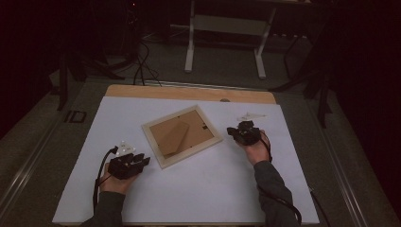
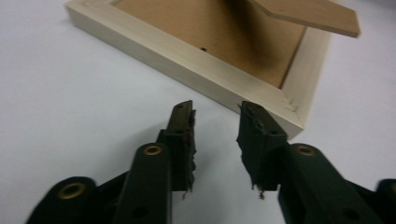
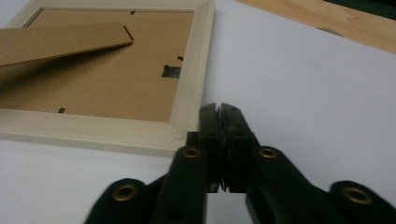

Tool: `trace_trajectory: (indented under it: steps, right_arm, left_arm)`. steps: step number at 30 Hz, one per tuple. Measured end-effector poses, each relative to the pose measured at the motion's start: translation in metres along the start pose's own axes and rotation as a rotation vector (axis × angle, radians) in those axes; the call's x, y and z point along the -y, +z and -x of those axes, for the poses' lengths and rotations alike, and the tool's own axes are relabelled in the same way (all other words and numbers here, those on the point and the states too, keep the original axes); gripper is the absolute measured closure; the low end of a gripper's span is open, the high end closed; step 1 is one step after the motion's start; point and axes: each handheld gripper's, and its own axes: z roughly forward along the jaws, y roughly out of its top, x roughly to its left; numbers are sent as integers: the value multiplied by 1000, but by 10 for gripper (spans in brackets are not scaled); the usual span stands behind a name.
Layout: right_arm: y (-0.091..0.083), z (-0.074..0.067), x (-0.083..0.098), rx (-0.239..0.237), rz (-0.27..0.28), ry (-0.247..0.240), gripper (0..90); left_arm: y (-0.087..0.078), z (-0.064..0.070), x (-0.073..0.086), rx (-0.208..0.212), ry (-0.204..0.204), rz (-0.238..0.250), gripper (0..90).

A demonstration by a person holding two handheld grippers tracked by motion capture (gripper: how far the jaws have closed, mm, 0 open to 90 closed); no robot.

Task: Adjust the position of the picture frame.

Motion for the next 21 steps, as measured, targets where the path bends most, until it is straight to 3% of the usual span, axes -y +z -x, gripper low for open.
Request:
trace_trajectory:
  steps: [7,21]
  right_arm:
    - [18,-10,-6,-7,-37,-36,899]
    - [46,-29,-14,-38,-72,-44,898]
  left_arm:
    - [3,4,1,50,54,-17,900]
    - [6,14,0,79,101,-24,900]
